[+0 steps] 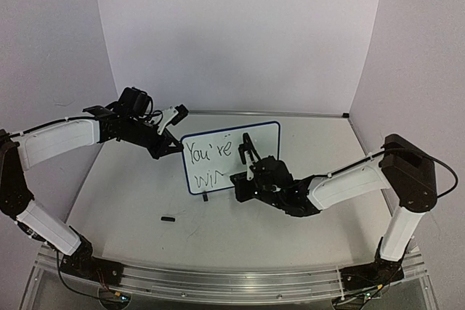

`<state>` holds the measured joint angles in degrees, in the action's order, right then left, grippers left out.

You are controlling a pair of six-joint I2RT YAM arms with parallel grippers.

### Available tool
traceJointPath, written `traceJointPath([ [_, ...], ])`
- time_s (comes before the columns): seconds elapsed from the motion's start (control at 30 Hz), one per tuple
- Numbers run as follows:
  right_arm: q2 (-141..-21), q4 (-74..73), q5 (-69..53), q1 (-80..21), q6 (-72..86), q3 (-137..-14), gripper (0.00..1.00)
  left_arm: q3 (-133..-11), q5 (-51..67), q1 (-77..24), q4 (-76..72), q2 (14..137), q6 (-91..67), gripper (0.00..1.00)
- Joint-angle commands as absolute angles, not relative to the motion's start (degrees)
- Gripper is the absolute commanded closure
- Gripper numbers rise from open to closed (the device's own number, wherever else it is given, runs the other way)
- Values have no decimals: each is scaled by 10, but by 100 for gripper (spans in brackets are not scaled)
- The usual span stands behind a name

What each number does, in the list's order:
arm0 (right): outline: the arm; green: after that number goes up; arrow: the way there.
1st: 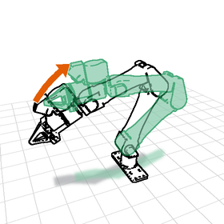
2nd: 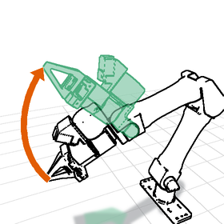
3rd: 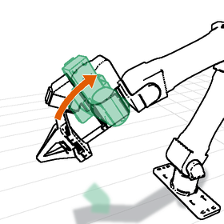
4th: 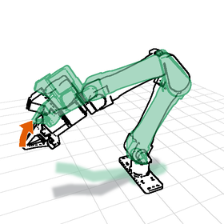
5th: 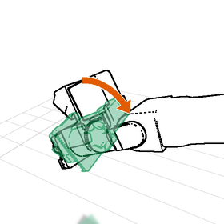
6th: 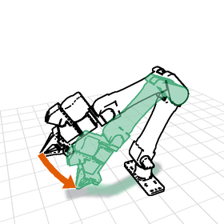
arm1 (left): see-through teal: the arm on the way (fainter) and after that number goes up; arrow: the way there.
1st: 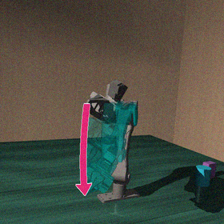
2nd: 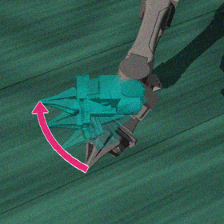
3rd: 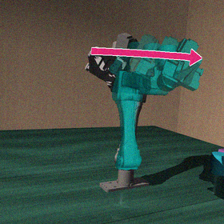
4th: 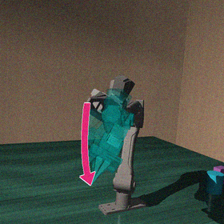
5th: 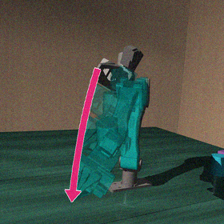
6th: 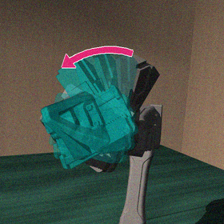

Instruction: Write a sentence on the whiteboard

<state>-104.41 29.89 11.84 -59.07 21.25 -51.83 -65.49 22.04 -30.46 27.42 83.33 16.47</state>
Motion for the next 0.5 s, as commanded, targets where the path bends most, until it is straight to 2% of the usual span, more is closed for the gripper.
traceJointPath([
  [0.0,-1062,295,122,-585,226,-526,100,-654,167,-304,306,847,181,100],
  [0.47,-1056,301,101,-585,218,-520,100,-655,168,-304,305,849,181,100],
])
